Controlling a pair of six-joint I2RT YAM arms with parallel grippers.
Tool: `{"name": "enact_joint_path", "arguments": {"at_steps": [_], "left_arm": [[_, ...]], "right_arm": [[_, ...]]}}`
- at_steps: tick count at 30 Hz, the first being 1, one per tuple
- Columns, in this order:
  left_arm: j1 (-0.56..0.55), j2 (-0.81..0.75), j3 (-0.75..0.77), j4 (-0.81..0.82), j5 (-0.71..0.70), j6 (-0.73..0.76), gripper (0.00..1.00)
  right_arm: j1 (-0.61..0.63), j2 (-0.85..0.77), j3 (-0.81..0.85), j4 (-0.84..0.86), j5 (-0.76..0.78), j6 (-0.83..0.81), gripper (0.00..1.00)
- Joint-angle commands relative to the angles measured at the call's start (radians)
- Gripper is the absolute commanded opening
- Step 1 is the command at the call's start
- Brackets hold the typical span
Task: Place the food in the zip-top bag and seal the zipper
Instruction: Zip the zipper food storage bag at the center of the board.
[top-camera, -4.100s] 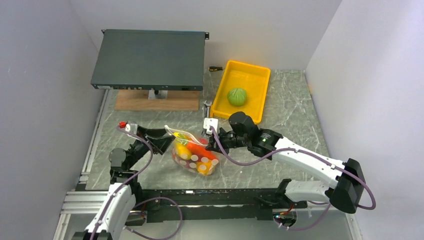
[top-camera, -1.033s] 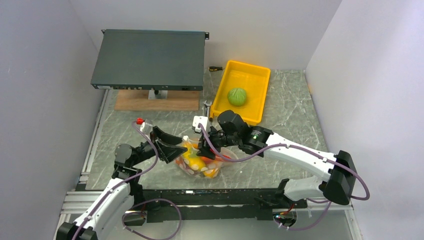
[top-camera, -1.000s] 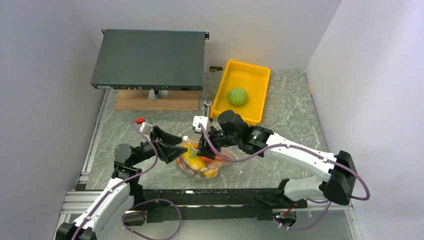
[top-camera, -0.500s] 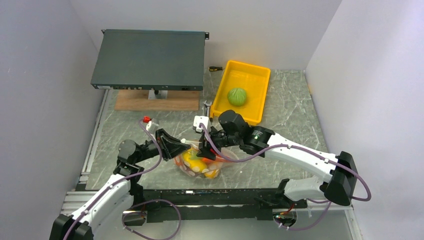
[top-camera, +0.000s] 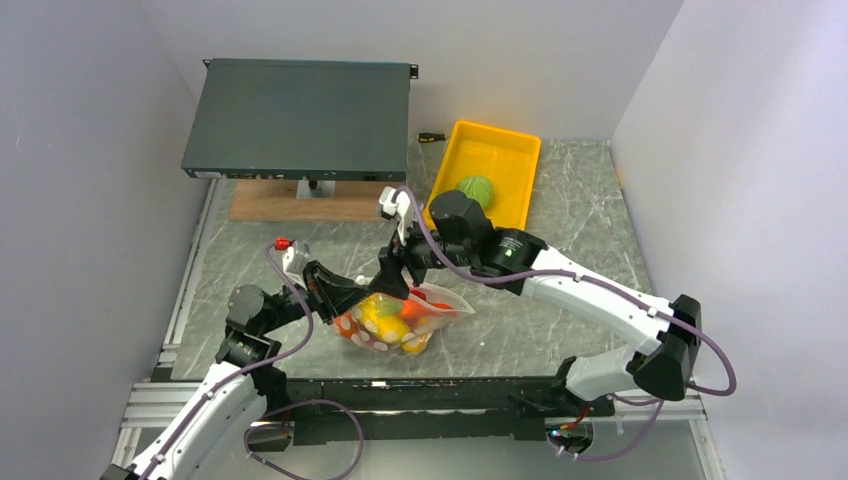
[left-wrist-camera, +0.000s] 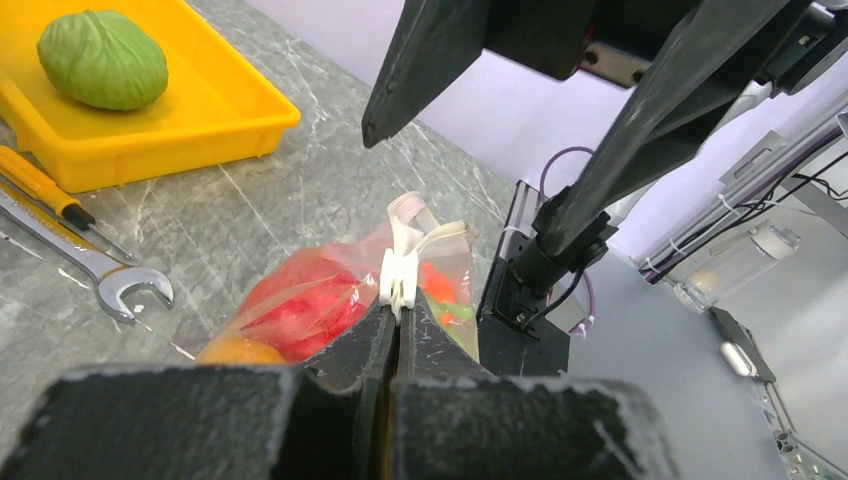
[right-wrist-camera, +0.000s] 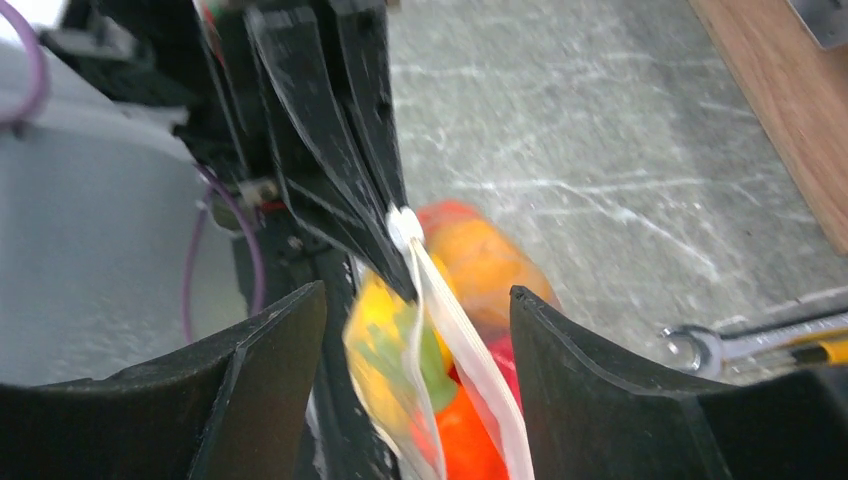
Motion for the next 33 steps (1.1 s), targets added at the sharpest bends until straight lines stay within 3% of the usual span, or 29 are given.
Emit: {"name": "enact_joint_path", "arguments": {"at_steps": [1,8,11,17,25,30,33], "left_arm": [[-0.004,0.029,0.056,0.034,0.013,0.011,0.02],[-0.004,0.037,0.05,0.054,0.033,0.006,0.02],[-0.004,0.029,0.05,0.03,0.034,0.019,0.01],[-0.005,0.019,0.053,0.021,0.038,0.029,0.01],[-0.004,0.02,0.049,0.025,0.045,0.029,0.0],[-0.004,0.009,0.045,0.023,0.041,0.028,0.0],[-0.004,0.001,0.046,0.01,0.038,0.029,0.0]], "right_arm": [[0.001,0.063,0.121,0.031,-0.078,0.159,0.68],[-0.008,0.175,0.207,-0.017,-0.169,0.127,0.61],[-0.03,0.2,0.218,-0.02,-0.219,0.128,0.49],[-0.058,0.223,0.224,-0.016,-0.312,0.132,0.36],[-0.072,0.222,0.187,0.001,-0.361,0.121,0.27],[-0.074,0.23,0.18,0.019,-0.382,0.121,0.26],[-0.075,0.232,0.178,0.032,-0.39,0.128,0.17]]}}
